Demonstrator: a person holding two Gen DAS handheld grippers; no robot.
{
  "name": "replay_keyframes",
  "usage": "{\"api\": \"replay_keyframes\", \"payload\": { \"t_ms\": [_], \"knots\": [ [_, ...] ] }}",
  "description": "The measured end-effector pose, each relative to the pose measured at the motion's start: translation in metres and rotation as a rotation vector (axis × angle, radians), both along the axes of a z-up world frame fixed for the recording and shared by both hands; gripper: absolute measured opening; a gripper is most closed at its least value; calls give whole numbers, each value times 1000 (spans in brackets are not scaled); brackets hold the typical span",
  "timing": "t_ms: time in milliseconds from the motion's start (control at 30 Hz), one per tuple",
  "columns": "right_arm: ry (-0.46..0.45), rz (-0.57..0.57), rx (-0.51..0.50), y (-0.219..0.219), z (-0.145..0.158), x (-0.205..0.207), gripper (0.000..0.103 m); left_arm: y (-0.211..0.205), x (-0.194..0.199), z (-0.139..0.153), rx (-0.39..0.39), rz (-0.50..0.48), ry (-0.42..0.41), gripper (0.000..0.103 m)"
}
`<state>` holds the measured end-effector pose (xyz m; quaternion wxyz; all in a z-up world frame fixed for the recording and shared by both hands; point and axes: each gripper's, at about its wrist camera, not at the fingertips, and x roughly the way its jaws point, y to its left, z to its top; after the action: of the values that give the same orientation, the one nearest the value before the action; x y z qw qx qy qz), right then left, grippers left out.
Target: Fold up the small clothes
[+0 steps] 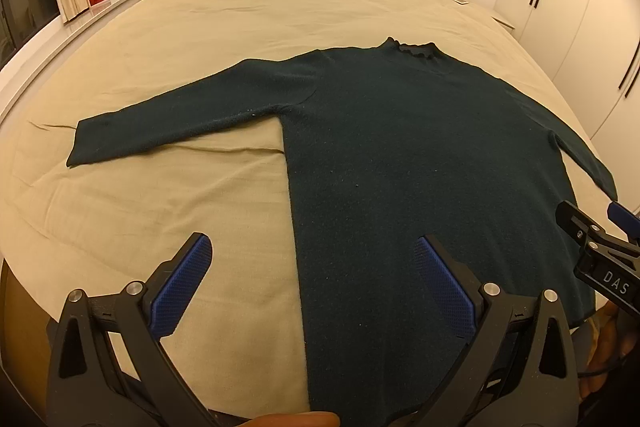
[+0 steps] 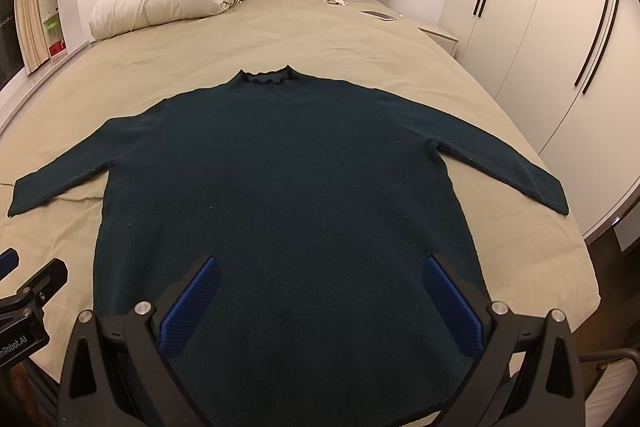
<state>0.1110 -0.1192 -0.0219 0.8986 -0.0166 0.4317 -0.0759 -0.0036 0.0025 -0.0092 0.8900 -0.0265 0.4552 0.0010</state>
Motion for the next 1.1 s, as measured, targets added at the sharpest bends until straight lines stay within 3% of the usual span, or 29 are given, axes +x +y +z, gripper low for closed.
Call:
{"api": "replay_keyframes", "payload": {
  "t_ms": [1100],
  "knots": [
    [16, 9, -7, 3, -5, -2, 103, 9, 3, -3, -46, 21, 15, 103]
  ]
}}
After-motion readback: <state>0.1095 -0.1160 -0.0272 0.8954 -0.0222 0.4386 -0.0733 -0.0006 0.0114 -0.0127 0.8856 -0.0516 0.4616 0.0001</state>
